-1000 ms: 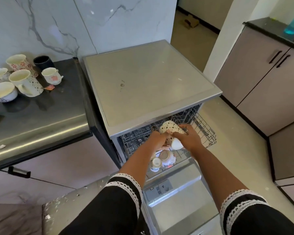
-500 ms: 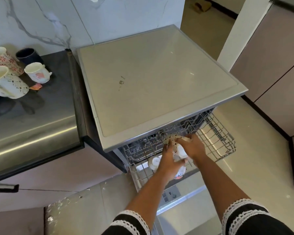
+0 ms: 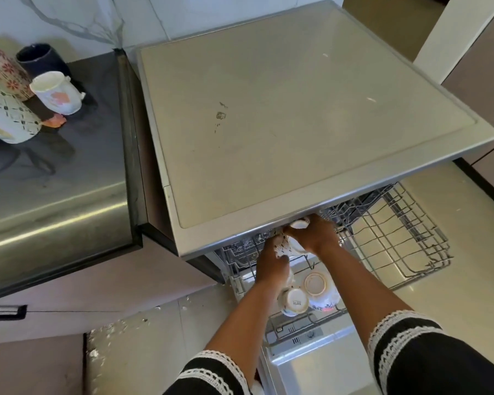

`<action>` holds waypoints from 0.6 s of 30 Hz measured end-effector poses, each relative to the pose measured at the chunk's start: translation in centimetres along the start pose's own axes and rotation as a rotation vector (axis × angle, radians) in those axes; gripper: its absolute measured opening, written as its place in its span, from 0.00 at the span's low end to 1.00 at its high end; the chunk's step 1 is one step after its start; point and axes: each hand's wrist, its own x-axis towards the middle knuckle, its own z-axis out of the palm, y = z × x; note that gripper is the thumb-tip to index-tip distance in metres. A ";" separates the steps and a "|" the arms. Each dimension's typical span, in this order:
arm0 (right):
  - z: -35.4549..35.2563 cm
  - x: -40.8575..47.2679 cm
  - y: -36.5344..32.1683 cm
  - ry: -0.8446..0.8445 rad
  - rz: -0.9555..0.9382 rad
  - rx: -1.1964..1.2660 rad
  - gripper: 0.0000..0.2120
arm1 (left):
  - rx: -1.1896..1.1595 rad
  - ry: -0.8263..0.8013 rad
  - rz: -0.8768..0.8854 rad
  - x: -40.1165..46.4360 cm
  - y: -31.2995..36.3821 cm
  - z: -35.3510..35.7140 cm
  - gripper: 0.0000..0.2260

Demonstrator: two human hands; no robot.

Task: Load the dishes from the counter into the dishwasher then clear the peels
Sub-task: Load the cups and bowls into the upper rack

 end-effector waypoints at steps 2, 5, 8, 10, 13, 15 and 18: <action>0.9 0.4 -0.4 -0.015 0.002 -0.049 0.37 | -0.012 0.013 -0.004 0.7 -0.3 -1.3 0.21; 2.4 1.2 -0.9 -0.036 0.003 -0.167 0.41 | -0.034 -0.028 -0.058 2.5 -1.5 -2.0 0.18; 3.0 1.5 -1.4 -0.034 -0.005 -0.281 0.42 | -0.076 -0.089 -0.107 4.2 -3.0 -2.2 0.17; 3.1 1.7 -1.6 -0.037 0.002 -0.280 0.44 | -0.092 -0.102 -0.119 4.9 -3.8 -2.3 0.18; 3.3 2.0 -1.9 -0.050 0.013 -0.285 0.48 | -0.143 -0.097 -0.119 5.0 -3.2 -3.0 0.18; 3.4 2.0 -2.1 -0.063 0.012 -0.320 0.47 | -0.171 -0.090 -0.140 5.2 -3.2 -3.2 0.16; 3.2 1.7 -2.2 -0.056 0.011 -0.363 0.47 | -0.174 -0.084 -0.140 5.5 -3.2 -3.2 0.13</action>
